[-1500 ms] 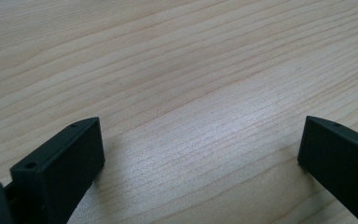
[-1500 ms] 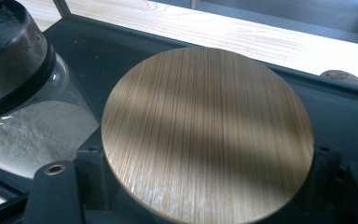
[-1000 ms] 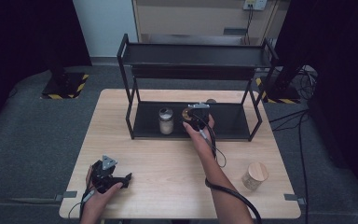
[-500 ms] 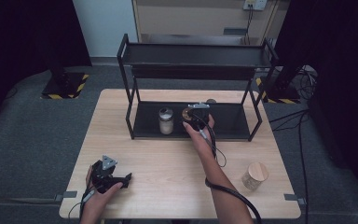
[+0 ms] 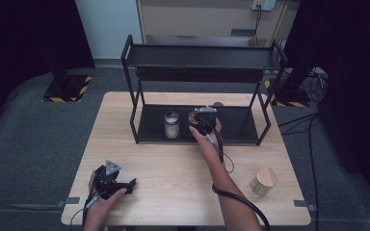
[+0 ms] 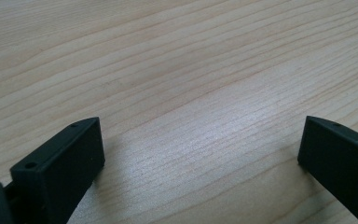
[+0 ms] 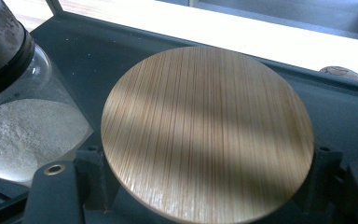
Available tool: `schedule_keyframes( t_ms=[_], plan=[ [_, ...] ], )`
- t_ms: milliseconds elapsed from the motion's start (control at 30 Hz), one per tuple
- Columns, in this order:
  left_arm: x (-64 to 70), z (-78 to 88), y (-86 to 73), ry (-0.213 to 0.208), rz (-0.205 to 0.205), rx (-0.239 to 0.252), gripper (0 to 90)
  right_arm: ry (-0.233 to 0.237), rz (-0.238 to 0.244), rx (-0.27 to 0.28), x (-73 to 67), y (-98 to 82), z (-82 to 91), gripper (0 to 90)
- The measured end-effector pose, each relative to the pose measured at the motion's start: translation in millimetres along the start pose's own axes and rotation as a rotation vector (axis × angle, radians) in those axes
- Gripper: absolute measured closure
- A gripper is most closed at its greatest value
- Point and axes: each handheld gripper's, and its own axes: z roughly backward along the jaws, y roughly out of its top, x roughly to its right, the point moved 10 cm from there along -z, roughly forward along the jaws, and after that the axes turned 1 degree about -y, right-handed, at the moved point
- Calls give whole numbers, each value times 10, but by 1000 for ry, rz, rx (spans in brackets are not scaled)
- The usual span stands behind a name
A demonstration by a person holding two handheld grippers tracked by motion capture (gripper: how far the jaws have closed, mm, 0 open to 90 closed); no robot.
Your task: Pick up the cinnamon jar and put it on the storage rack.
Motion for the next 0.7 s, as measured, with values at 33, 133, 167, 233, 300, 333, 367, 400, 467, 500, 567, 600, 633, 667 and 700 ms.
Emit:
schedule_keyframes(
  t_ms=[33,133,167,233,300,333,367,400,467,500,567,600,633,667,700],
  plan=[
    [0,0,0,0,0,0,0,0,1,-1,0,1,0,257],
    [0,0,0,0,0,0,0,1,0,0,2,-1,0,256],
    [0,0,0,0,0,0,0,2,3,1,4,-2,0,256],
    [0,0,0,0,0,0,0,2,3,2,5,-3,-1,256],
    [0,0,0,0,0,0,0,2,1,2,2,-5,0,256],
    [0,0,0,0,0,0,0,2,0,2,2,-5,0,255],
    [0,0,0,0,0,0,0,2,0,2,2,-5,1,255],
    [0,0,0,0,0,0,0,2,1,2,1,-5,0,255],
    [0,0,0,0,0,0,0,1,6,4,2,-7,-1,254],
    [0,0,0,0,0,0,0,1,7,3,1,-8,-2,252],
    [0,0,0,0,0,0,0,-4,8,2,-5,-4,0,251],
    [0,0,0,0,0,0,0,-5,7,1,-9,-2,1,246],
    [0,0,0,0,0,0,0,-5,7,1,-8,1,4,241],
    [0,0,0,0,0,0,0,-6,8,2,-5,3,6,236],
    [0,0,0,0,0,0,0,-5,9,3,1,4,7,228]
  ],
)
